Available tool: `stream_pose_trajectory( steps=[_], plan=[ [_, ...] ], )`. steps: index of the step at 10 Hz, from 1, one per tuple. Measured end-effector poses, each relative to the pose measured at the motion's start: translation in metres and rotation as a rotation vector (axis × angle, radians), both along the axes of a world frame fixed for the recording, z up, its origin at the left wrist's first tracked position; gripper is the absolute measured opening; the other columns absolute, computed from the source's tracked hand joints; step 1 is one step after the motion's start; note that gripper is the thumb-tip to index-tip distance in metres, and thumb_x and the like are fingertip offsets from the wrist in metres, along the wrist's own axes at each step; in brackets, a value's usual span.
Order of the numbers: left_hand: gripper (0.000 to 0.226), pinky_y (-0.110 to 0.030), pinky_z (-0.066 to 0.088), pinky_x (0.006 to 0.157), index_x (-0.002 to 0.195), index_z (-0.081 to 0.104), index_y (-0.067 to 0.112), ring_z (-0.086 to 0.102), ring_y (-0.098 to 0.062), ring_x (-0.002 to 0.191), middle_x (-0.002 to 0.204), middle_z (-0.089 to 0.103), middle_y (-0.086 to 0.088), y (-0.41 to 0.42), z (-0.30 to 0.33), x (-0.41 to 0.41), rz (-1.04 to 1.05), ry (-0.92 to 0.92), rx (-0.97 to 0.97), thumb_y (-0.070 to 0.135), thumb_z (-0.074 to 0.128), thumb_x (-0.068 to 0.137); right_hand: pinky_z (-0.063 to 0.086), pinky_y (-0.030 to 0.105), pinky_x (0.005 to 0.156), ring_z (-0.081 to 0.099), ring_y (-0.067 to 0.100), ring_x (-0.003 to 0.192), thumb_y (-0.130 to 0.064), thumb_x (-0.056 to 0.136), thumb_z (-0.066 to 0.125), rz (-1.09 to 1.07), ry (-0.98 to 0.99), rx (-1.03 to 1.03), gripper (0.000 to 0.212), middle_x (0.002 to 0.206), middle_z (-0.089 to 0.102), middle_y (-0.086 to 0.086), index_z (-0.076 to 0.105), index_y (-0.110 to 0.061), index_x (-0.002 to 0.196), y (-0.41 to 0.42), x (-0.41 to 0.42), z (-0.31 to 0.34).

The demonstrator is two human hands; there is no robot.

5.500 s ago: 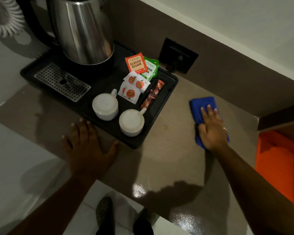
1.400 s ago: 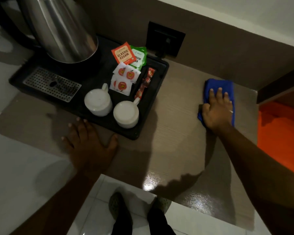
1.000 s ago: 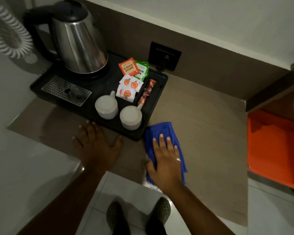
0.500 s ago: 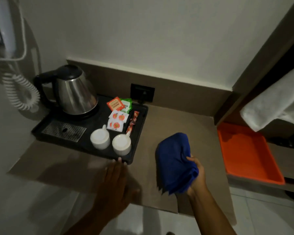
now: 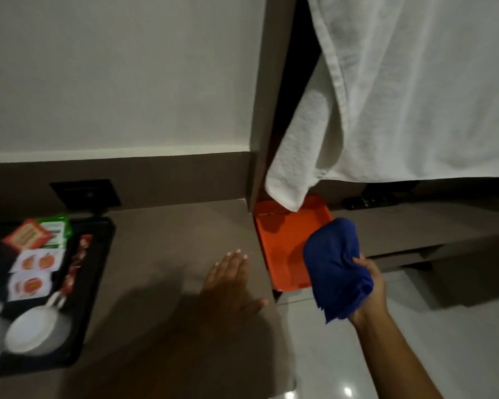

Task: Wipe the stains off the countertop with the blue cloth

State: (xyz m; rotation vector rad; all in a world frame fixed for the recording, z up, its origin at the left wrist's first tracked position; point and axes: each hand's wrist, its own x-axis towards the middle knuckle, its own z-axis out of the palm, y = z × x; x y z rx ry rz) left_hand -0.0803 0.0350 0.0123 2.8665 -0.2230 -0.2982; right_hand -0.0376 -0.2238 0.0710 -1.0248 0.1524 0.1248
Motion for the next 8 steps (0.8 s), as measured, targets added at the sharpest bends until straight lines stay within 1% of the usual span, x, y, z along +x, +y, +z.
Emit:
stream_pose_trajectory(
  steps=[1,2,3,4,5,6,7,8],
  plan=[
    [0.102,-0.042,0.006,0.124,0.158,0.003,0.011,0.007,-0.029,0.154,0.167,0.001,-0.013,-0.042,-0.005,0.054,-0.043,-0.009,0.032,0.079,0.019,0.084,0.051,0.033,0.076,0.061,0.021,0.089,-0.018,0.086,0.048,-0.161,0.280,-0.108,0.021,0.087,0.074,0.003,0.068,-0.015,0.095,-0.028,0.066,-0.034],
    [0.099,-0.048,0.011,0.123,0.157,0.007,0.011,0.012,-0.031,0.153,0.167,0.008,-0.015,-0.065,-0.026,0.098,-0.035,0.004,0.113,0.078,0.025,0.087,0.051,0.032,0.076,0.063,0.025,0.082,-0.011,0.086,0.045,-0.105,0.325,-0.131,0.027,0.098,0.066,0.013,0.064,-0.012,0.105,-0.033,0.124,-0.054],
    [0.100,-0.049,0.006,0.123,0.157,0.007,0.009,0.009,-0.029,0.154,0.167,0.008,-0.015,-0.077,-0.047,0.125,-0.026,0.069,0.165,0.078,0.021,0.086,0.046,0.016,0.047,0.057,0.014,0.055,-0.010,0.094,0.041,-0.064,0.267,-0.616,0.018,0.077,0.059,0.017,0.058,-0.006,0.094,-0.024,0.153,-0.083],
    [0.103,-0.052,0.000,0.123,0.156,0.002,0.005,0.004,-0.032,0.154,0.166,0.004,-0.017,-0.083,-0.068,0.134,-0.023,0.114,0.257,0.078,0.018,0.086,0.041,0.038,0.099,0.053,0.031,0.120,-0.017,0.101,0.034,0.340,0.001,-1.270,0.040,0.133,0.050,0.028,0.037,0.000,0.138,-0.013,0.164,-0.141],
    [0.104,-0.053,-0.002,0.123,0.155,-0.003,0.002,-0.002,-0.034,0.154,0.166,-0.002,-0.020,-0.087,-0.072,0.135,-0.010,0.126,0.306,0.077,0.016,0.086,0.000,0.052,0.116,-0.010,0.032,0.146,-0.041,0.099,0.029,0.598,-0.099,-1.744,0.062,0.159,-0.008,0.016,0.003,-0.015,0.150,-0.003,0.160,-0.184],
    [0.102,-0.050,-0.002,0.123,0.155,-0.004,0.002,-0.004,-0.032,0.154,0.166,-0.004,-0.019,-0.087,-0.069,0.136,0.019,0.142,0.243,0.076,0.018,0.088,-0.003,0.053,0.116,-0.015,0.031,0.145,-0.052,0.097,0.025,0.625,-0.100,-1.788,0.068,0.159,-0.013,0.015,-0.001,-0.017,0.150,-0.001,0.162,-0.188],
    [0.099,-0.047,0.001,0.124,0.157,0.001,0.006,0.001,-0.029,0.154,0.167,0.001,-0.016,-0.075,-0.058,0.129,0.029,0.079,0.144,0.075,0.021,0.089,0.000,0.052,0.116,-0.009,0.030,0.146,-0.055,0.096,0.026,0.590,-0.085,-1.745,0.071,0.160,-0.007,0.014,0.003,-0.016,0.150,-0.002,0.160,-0.170],
    [0.100,-0.047,0.009,0.123,0.157,0.013,0.010,0.010,-0.030,0.154,0.166,0.011,-0.014,-0.041,-0.050,0.097,0.051,-0.056,0.139,0.078,0.019,0.085,0.007,0.052,0.116,0.001,0.032,0.146,-0.055,0.094,0.034,0.520,-0.186,-1.744,0.074,0.159,0.005,0.016,0.010,-0.012,0.149,0.018,0.138,-0.152]
  ],
)
